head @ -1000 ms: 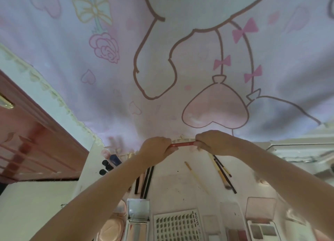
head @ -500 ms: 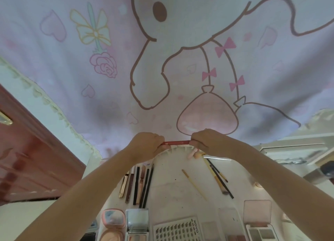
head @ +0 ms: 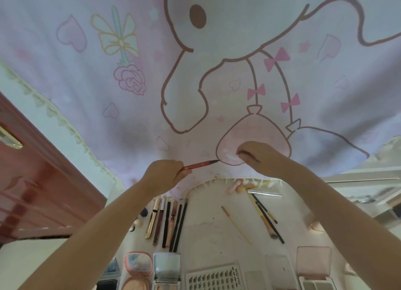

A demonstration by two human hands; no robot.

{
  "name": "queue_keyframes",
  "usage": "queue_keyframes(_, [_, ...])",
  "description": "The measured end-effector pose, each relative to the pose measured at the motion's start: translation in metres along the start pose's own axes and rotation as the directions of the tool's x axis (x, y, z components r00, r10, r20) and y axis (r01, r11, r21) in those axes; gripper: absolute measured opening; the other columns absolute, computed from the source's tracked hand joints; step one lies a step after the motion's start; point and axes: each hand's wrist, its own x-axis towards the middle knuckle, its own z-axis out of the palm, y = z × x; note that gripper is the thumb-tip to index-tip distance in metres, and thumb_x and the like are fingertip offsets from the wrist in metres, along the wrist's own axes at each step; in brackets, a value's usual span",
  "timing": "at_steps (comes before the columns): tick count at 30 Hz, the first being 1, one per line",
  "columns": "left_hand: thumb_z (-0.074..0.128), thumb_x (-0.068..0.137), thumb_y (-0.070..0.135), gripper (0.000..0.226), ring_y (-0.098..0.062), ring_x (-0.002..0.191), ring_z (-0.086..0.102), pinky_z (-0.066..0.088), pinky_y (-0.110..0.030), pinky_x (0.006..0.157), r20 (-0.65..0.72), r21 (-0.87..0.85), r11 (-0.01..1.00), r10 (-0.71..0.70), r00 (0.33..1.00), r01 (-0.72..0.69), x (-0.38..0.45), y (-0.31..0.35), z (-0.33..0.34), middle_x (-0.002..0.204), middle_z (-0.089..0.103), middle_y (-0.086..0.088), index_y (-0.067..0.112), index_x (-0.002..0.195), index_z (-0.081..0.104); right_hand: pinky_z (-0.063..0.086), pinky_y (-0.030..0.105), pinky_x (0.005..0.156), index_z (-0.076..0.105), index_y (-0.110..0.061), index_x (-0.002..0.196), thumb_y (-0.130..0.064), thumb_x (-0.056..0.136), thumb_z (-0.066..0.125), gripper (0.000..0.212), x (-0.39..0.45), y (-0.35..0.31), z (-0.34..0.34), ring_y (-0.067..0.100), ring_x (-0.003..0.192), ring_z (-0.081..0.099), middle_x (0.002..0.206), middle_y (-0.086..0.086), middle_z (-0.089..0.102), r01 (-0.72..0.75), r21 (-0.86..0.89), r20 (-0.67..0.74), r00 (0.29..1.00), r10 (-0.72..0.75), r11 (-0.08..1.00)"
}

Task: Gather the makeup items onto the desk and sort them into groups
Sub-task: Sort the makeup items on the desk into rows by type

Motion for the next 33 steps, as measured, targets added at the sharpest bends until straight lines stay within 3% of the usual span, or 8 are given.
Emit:
queue_keyframes(4, [0.029,0.095,0.044,0.034,-0.003,0.053,0.037,0.023,-0.008,0.05,-0.013,-0.027,1.0,0.005,1.0,-0.006,0.001,0.004,0.005,0.058,0.033,0.013,0.026,0.066,0.034,0.027,0.008,0.071,0.058,-0.002,0.109,-0.012,0.093,0.044,0.024,-0.003,-0.008,0.011,0.008,0.079,0.043,0.104,0.011,0.061,0.046,0.028,0.031,0.998,-0.047,0.999])
queue_keyframes(8, [0.028,0.096,0.044,0.033,-0.009,0.061,0.042,0.021,-0.008,0.049,-0.005,-0.025,1.0,0.013,1.0,-0.013,0.003,0.008,0.007,0.059,0.032,0.012,0.019,0.077,0.039,0.027,0.009,0.069,0.059,-0.003,0.111,-0.013,0.093,0.046,0.025,-0.002,-0.014,0.02,0.008,0.079,0.043,0.102,0.011,0.061,0.047,0.068,0.022,0.999,-0.049,0.997])
queue_keyframes(13, [0.028,0.096,0.043,0.033,-0.004,0.053,0.034,0.021,-0.011,0.049,0.027,-0.037,0.998,0.043,0.999,-0.042,0.003,0.01,0.013,0.059,0.032,0.012,0.019,0.076,0.04,0.033,0.009,0.066,0.062,-0.003,0.106,-0.011,0.092,0.048,0.021,-0.002,-0.015,0.029,0.005,0.07,0.045,0.09,0.009,0.06,0.048,0.148,0.005,0.999,-0.05,0.988])
queue_keyframes(17, [0.029,0.096,0.044,0.034,-0.012,0.062,0.042,0.031,-0.017,0.056,0.034,-0.058,0.996,0.064,0.997,-0.062,0.001,0.011,0.016,0.059,0.033,0.012,0.018,0.078,0.044,0.033,0.0,0.068,0.062,-0.006,0.106,-0.014,0.092,0.047,0.021,0.003,-0.013,0.038,-0.004,0.065,0.04,0.086,0.002,0.055,0.041,0.116,0.059,0.997,-0.048,0.992])
queue_keyframes(21, [0.03,0.095,0.043,0.032,-0.011,0.062,0.042,0.032,-0.02,0.062,0.076,-0.099,0.993,0.073,0.994,-0.065,-0.002,0.007,0.024,0.059,0.032,0.013,0.019,0.077,0.04,0.032,-0.001,0.068,0.061,-0.007,0.108,-0.015,0.093,0.046,0.023,0.01,-0.014,0.05,0.005,0.073,0.043,0.091,0.0,0.055,0.044,0.106,0.138,0.989,-0.058,0.993])
queue_keyframes(26, [0.028,0.097,0.038,0.026,-0.008,0.061,0.045,0.031,-0.018,0.056,0.317,-0.159,0.986,0.01,0.948,0.043,-0.024,0.001,0.056,0.067,0.044,0.01,0.02,0.085,0.041,0.033,0.018,0.073,0.061,-0.004,0.104,-0.015,0.093,0.045,0.022,0.025,-0.02,0.096,0.022,0.09,0.053,0.102,0.012,0.061,0.032,0.072,0.36,0.931,-0.056,0.997])
queue_keyframes(30, [0.032,0.097,0.026,0.027,-0.023,0.085,0.056,0.037,-0.027,0.069,0.563,-0.14,0.973,-0.072,0.823,0.181,-0.049,-0.005,0.093,0.105,0.062,-0.008,0.01,0.109,0.049,0.041,0.035,0.082,0.06,-0.004,0.1,-0.014,0.092,0.044,0.021,0.032,-0.029,0.156,0.03,0.095,0.055,0.102,0.015,0.062,0.054,0.012,0.562,0.825,-0.052,0.998])
queue_keyframes(33, [0.035,0.096,0.024,0.027,-0.025,0.086,0.057,0.039,-0.025,0.066,0.662,-0.112,0.966,-0.103,0.743,0.233,-0.065,-0.007,0.113,0.1,0.061,-0.01,0.007,0.11,0.051,0.042,0.036,0.084,0.059,-0.004,0.104,-0.012,0.091,0.043,0.023,0.03,-0.037,0.198,0.03,0.098,0.054,0.107,0.017,0.061,0.081,-0.011,0.655,0.753,-0.054,0.997])
